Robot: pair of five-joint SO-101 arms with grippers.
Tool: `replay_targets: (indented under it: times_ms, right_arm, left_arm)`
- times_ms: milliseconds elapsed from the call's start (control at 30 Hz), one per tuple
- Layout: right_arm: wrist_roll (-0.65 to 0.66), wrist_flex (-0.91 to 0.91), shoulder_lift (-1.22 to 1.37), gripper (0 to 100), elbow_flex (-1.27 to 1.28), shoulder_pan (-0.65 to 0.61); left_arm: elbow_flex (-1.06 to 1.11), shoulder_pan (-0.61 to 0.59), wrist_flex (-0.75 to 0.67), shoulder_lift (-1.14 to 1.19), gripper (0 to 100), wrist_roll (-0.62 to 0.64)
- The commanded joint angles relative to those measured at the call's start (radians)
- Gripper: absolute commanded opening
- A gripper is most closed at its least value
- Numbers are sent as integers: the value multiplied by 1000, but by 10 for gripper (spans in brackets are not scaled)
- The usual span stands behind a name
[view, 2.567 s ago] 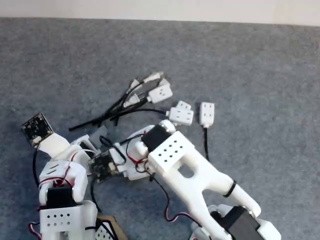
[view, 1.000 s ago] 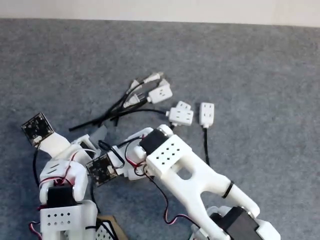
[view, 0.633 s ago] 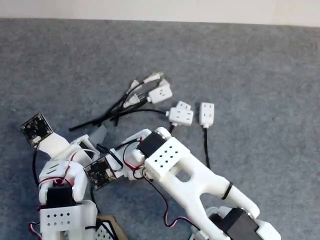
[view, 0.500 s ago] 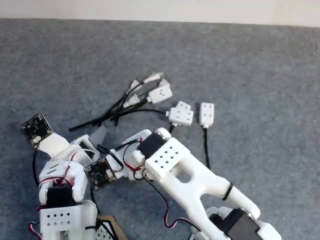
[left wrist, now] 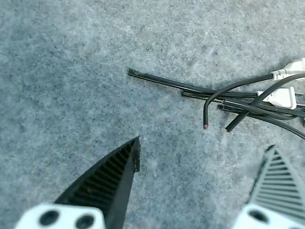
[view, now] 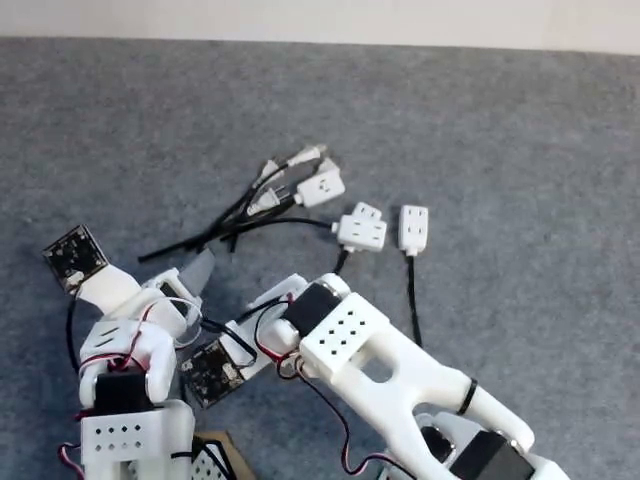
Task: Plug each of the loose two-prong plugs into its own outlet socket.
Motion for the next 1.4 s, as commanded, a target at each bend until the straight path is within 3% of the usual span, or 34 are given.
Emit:
replay_targets:
  times_ms: [0, 400, 767, 967, 1367]
  right_arm:
    - [25, -2, 18, 6, 44, 38]
    - [14, -8, 79, 6, 31, 99]
    - [-133, -12, 56, 6, -7, 36]
    - [-267, -116, 131, 6, -5, 31]
    - [-354, -171, 226, 6, -10, 51]
  left_arm:
    - [-4, 8, -17, -2, 386, 5]
    - [7, 8, -44, -2, 386, 5]
    - [7, 8, -44, -2, 386, 5]
    - [7, 8, -44, -2, 386, 5]
    - [16, 8, -51, -2, 386, 5]
